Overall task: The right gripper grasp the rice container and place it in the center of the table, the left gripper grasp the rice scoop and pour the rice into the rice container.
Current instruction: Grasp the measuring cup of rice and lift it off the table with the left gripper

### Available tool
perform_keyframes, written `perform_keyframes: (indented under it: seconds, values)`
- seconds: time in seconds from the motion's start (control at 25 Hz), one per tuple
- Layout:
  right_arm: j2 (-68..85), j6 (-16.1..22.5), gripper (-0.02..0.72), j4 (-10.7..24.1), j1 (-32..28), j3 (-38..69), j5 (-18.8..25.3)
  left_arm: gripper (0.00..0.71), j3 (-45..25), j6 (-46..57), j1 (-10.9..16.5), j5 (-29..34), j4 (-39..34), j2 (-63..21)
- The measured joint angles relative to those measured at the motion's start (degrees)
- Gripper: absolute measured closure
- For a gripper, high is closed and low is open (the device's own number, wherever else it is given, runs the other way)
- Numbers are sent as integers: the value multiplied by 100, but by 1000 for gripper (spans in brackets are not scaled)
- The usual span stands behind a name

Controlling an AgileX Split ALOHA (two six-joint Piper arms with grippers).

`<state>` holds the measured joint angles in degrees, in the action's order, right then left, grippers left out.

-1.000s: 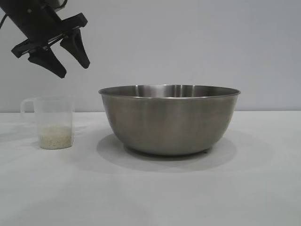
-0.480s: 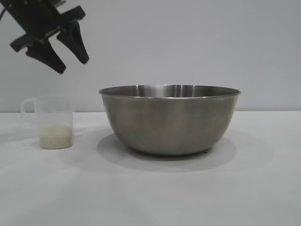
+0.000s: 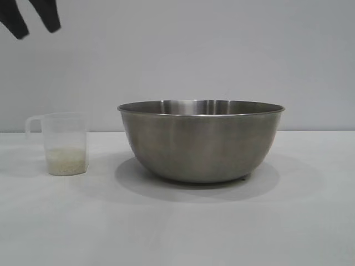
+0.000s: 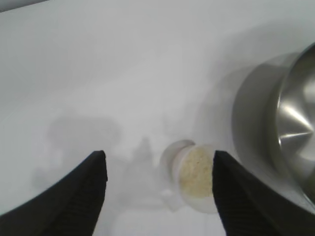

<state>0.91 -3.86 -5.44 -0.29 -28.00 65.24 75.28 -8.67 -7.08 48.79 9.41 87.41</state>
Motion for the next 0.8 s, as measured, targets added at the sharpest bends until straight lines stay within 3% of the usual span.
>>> perform_keyframes:
  seconds: [0.44,0.8]
  values:
    - [0,0,178,0,0,0,0,310,-1861,41,0,-647,162,-1474]
    - [0,0,178,0,0,0,0,310,-4010,-118,0,-2559,901,-2775]
